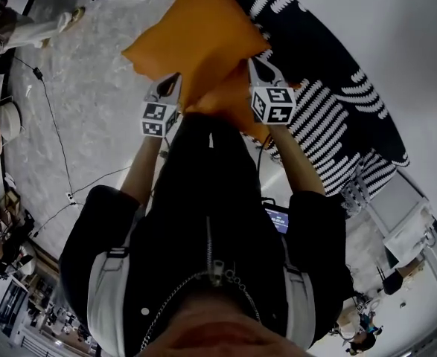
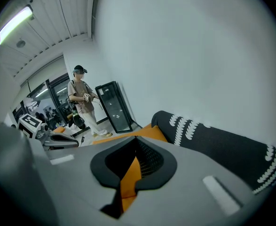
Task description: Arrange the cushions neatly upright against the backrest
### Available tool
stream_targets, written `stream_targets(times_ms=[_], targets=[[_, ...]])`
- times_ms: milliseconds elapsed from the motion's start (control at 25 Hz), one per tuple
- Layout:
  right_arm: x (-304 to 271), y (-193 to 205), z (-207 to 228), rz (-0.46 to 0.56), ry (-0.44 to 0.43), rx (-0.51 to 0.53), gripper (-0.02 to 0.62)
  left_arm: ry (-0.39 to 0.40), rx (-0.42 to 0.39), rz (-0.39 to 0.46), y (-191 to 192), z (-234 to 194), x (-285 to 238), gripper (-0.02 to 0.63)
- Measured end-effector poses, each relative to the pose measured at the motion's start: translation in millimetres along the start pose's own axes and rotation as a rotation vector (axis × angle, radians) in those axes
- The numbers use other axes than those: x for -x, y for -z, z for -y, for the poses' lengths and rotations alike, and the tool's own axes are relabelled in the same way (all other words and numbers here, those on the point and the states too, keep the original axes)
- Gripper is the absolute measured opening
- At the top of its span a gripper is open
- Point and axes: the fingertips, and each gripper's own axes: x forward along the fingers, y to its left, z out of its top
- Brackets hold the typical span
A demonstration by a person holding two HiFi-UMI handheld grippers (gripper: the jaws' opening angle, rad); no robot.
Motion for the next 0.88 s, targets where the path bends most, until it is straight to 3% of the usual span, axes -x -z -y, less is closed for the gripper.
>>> stream_targets(times_ms=[320, 480, 560, 720, 880], targets=[[-42, 11, 55, -0.057, 0.035, 0.078, 0.005, -0.108, -0.037, -0.001, 33, -33, -17, 0.011], [-69, 26, 92, -0.099, 0.054, 0.107, 0.005, -0.146, -0.004, -0.031, 68, -39, -27, 0.023], [-86, 38, 114, -0.132, 0.062, 0.142, 0.017, -0.161, 0.025, -0.037, 84, -42, -38, 0.079], [-110, 83, 154, -0.239, 0.101, 0.331, 0.101, -0.208, 0.023, -0.084, 134, -37, -41, 0.270], [-136, 120, 172, -0.311, 0.067, 0.396, 0.183, -0.206, 0.043, -0.140, 183, -41, -36, 0.310]])
